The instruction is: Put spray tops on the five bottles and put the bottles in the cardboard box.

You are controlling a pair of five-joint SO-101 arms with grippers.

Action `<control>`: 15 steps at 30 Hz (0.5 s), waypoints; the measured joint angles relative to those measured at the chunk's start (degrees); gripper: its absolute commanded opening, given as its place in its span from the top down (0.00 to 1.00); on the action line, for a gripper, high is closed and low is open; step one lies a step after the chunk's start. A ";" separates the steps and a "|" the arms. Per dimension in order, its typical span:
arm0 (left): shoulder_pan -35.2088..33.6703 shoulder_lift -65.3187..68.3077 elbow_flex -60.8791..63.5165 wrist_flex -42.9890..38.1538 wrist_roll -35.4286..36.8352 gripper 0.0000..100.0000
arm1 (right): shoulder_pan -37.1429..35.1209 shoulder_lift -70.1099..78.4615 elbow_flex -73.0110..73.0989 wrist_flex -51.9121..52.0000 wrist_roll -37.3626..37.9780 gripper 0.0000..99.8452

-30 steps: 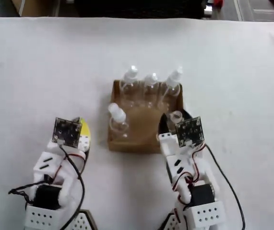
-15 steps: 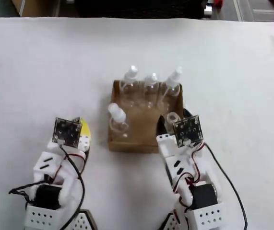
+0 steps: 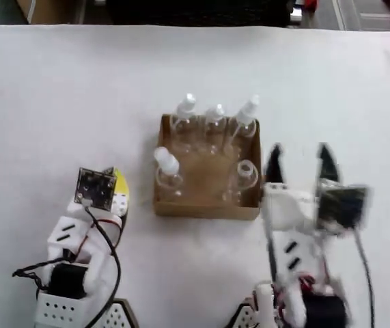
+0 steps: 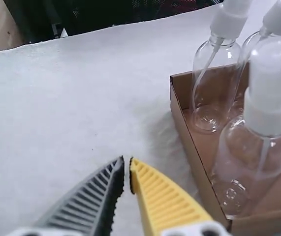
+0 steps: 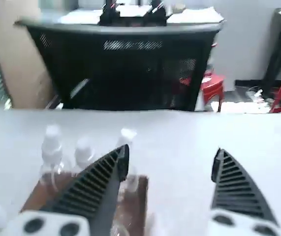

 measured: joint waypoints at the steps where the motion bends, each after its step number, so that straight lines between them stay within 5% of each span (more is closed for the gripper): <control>1: 0.00 0.00 0.00 0.00 0.00 0.98 | 1.85 0.09 -4.13 2.02 -0.53 0.76; 8: 0.00 0.00 0.00 0.00 0.00 0.98 | 6.86 10.73 -13.36 4.31 0.18 0.76; 15: 0.00 0.00 0.44 0.00 0.00 0.97 | 21.98 31.56 -20.92 4.31 -4.66 0.76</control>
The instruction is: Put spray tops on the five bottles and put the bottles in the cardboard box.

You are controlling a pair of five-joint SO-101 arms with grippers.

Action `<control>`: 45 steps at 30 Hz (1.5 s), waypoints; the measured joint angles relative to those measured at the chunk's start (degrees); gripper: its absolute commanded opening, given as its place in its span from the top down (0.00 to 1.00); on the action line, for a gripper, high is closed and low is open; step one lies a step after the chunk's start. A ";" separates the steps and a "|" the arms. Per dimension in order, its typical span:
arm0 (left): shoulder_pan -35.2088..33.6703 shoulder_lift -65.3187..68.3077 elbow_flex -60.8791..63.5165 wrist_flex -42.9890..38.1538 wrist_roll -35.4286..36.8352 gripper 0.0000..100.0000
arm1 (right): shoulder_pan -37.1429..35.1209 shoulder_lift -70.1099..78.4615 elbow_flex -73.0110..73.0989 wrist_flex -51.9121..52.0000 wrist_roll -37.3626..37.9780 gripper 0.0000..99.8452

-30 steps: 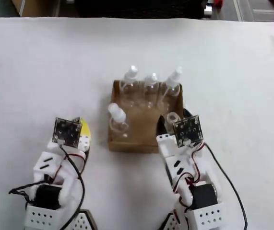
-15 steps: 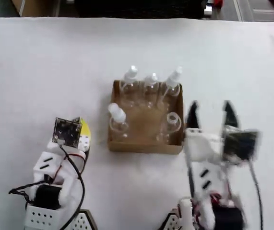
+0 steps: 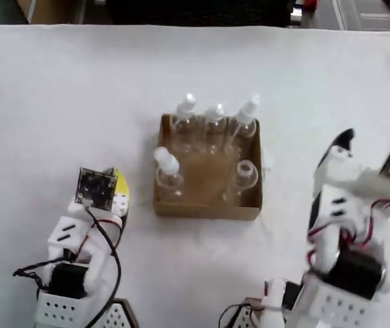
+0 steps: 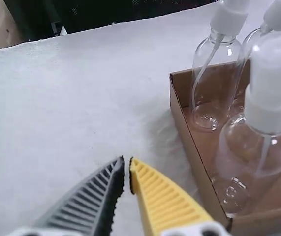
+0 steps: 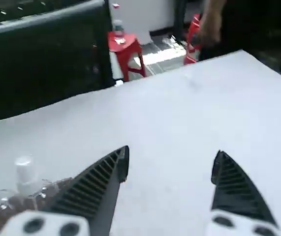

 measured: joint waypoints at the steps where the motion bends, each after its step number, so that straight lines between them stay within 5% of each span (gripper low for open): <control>1: 0.00 0.00 0.18 -0.53 0.00 0.97 | 0.79 3.43 -1.23 0.00 0.00 0.76; 18: -0.09 0.00 1.23 -2.11 0.00 0.97 | -11.25 67.43 -17.67 -3.96 6.24 0.80; 45: -0.09 0.00 1.23 -2.11 0.00 0.97 | -16.35 74.73 -17.76 -10.64 8.62 0.77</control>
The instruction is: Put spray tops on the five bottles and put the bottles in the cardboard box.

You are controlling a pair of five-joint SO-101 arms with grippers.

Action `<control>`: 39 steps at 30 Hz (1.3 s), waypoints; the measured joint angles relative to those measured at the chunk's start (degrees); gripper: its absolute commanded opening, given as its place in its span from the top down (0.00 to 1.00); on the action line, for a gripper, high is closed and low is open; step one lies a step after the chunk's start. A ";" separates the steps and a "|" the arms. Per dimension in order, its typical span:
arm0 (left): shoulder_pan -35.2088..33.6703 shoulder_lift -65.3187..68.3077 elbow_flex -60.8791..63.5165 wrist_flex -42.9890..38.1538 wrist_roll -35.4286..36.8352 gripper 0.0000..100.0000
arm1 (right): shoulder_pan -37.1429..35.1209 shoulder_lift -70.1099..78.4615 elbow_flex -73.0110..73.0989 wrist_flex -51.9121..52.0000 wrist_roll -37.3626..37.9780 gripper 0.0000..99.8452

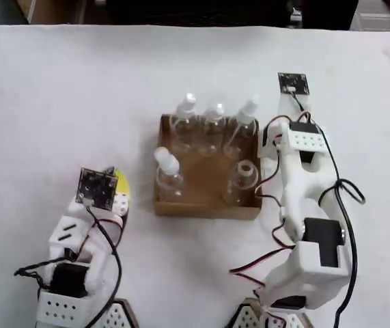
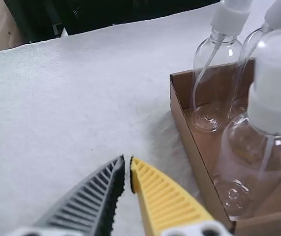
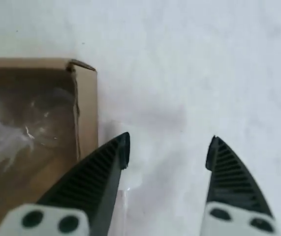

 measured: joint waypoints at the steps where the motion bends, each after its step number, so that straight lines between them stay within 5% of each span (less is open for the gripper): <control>1: 0.00 0.00 0.00 0.00 0.00 0.97 | 0.00 0.00 0.35 0.00 0.09 0.77; 39: 0.53 0.00 0.00 0.00 0.00 0.98 | -5.01 2.20 1.85 -1.67 3.34 0.77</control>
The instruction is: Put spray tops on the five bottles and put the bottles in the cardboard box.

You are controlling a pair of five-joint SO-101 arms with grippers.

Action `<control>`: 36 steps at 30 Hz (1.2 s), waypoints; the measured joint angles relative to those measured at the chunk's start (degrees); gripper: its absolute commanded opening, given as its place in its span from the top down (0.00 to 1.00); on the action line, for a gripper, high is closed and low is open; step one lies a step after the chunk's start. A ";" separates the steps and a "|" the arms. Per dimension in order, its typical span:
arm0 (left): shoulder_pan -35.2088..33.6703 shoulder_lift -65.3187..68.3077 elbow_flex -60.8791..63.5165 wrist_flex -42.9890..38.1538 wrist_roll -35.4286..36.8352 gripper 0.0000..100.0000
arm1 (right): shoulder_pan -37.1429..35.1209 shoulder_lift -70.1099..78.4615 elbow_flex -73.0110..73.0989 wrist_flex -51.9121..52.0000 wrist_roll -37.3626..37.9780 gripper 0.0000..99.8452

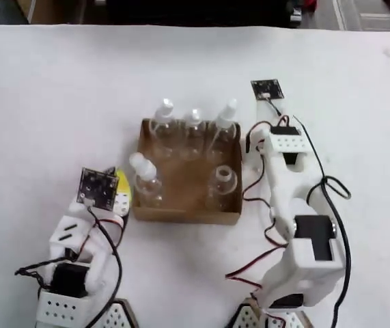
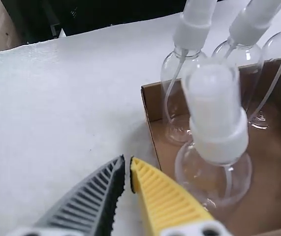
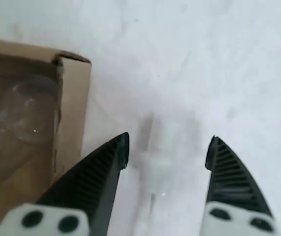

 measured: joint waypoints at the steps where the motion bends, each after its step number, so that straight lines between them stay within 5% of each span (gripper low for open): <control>1: 0.00 0.00 0.00 0.00 0.00 0.98 | 0.18 1.23 -0.79 -0.09 0.00 0.77; 9: 0.00 0.00 0.00 0.00 0.00 0.98 | 1.14 11.43 -14.51 9.58 0.09 0.87; 18: -0.35 0.00 0.00 0.00 0.00 0.98 | 1.41 12.22 -16.79 10.20 0.00 0.84; 23: -0.53 0.00 0.00 0.00 0.00 0.98 | 1.85 12.22 -16.79 10.20 0.00 0.99; 36: -3.87 0.00 -0.35 0.70 0.00 0.97 | 4.48 6.77 -16.79 12.13 0.00 0.98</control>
